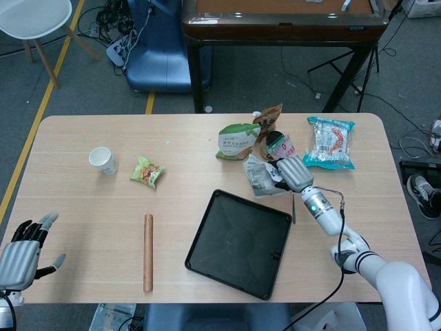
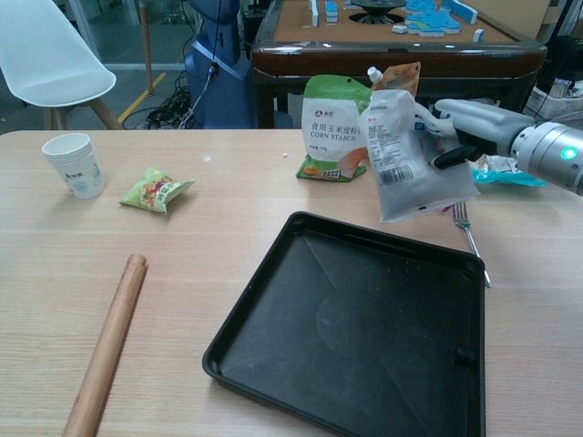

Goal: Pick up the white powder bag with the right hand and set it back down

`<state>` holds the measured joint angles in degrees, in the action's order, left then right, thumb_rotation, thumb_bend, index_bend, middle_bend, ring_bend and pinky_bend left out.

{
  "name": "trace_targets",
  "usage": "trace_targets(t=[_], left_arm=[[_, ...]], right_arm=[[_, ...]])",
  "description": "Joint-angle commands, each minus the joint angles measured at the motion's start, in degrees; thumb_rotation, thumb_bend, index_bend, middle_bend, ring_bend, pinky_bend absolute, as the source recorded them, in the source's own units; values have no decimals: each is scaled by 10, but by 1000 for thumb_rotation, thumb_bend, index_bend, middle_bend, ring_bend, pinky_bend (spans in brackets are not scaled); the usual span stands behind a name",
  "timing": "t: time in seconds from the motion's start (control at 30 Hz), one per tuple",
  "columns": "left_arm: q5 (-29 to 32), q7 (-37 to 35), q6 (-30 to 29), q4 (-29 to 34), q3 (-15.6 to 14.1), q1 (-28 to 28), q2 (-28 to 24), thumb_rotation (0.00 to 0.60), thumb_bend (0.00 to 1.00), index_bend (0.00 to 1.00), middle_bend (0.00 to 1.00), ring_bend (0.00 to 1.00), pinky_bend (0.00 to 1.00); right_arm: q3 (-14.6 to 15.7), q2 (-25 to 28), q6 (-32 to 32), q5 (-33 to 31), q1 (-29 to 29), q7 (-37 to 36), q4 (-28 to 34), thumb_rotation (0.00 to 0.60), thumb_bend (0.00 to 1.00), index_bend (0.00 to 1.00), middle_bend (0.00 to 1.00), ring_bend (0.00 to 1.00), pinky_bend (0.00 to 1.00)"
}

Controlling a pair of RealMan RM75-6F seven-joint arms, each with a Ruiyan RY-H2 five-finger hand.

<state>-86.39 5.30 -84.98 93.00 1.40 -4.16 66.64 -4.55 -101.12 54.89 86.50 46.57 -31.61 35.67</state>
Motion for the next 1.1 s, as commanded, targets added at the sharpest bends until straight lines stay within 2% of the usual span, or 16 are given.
trace_targets(t=[0.03, 0.57, 0.8, 0.9, 1.03, 1.1], left_arm=[[0, -3, 0, -2, 0, 0, 0, 600, 224, 101, 134, 179, 79], [2, -15, 5, -15, -1, -2, 5, 600, 224, 101, 134, 179, 79], [4, -17, 5, -15, -1, -2, 5, 600, 225, 101, 134, 179, 79], [5, -16, 6, -14, -1, -2, 3, 600, 224, 101, 134, 179, 79], [6, -15, 5, -13, -1, -2, 1, 600, 225, 101, 134, 179, 79], [6, -15, 7, -13, -1, -3, 2, 600, 224, 101, 134, 179, 79]], right_arm=[[-2, -31, -1, 2, 8, -18, -39, 600, 775, 772, 599, 457, 572], [-8, -114, -30, -1, 41, -67, -155, 600, 763, 709, 512, 370, 479], [-15, -141, -39, -8, 51, -101, -170, 600, 705, 673, 481, 346, 465], [-8, -147, -29, -2, 45, -115, -171, 600, 697, 653, 471, 336, 455], [5, -139, -14, 8, 29, -129, -159, 600, 694, 565, 436, 287, 410], [12, -130, -13, 12, 22, -133, -147, 600, 694, 470, 387, 237, 349]])
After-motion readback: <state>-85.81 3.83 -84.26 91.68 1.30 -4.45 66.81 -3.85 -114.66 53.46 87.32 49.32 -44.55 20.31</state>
